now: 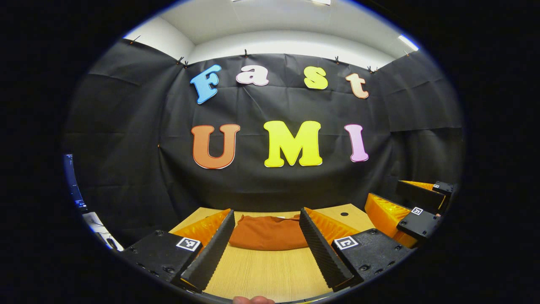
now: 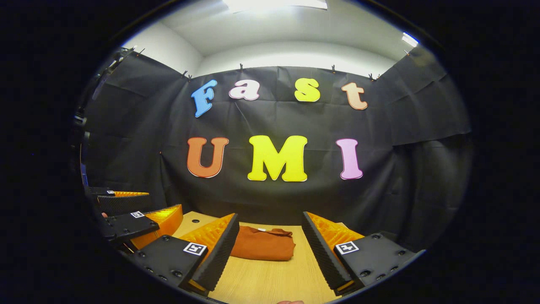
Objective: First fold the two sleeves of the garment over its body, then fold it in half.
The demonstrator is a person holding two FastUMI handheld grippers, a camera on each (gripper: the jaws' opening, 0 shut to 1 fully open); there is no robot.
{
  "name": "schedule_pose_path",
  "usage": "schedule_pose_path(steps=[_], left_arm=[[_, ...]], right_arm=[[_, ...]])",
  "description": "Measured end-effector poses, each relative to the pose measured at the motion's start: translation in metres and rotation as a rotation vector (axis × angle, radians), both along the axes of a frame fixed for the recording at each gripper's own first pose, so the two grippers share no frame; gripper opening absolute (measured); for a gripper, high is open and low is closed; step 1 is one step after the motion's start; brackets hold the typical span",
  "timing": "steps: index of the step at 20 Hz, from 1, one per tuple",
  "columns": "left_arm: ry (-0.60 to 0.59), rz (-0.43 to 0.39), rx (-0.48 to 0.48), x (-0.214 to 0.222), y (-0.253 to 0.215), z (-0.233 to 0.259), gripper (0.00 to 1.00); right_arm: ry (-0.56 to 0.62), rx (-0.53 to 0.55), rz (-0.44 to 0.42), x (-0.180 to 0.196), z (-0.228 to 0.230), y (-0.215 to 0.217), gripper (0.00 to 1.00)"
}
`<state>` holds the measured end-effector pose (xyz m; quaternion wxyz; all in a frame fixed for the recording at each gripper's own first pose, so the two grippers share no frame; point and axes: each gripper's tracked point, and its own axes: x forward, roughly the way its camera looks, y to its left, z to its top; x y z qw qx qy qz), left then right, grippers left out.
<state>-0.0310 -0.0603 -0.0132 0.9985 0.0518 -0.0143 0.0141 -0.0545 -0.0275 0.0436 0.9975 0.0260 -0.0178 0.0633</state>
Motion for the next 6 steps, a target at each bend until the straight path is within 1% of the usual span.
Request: schedule_pose_path(steps=[1, 5, 6], left_arm=[[-0.002, 0.000, 0.005, 0.0015, -0.0011, 0.0011, 0.99], [-0.018, -0.008, -0.009, 0.0052, -0.0037, 0.0039, 0.99], [-0.015, -0.011, -0.009, 0.0072, -0.0060, 0.0025, 0.94]], right_arm=[[-0.003, -0.001, -0.004, 0.0012, -0.0001, -0.0018, 0.95], [-0.005, 0.027, -0.028, 0.0022, 0.0023, -0.0050, 0.93], [-0.002, 0.027, -0.034, 0.0052, -0.0006, -0.0069, 0.94]])
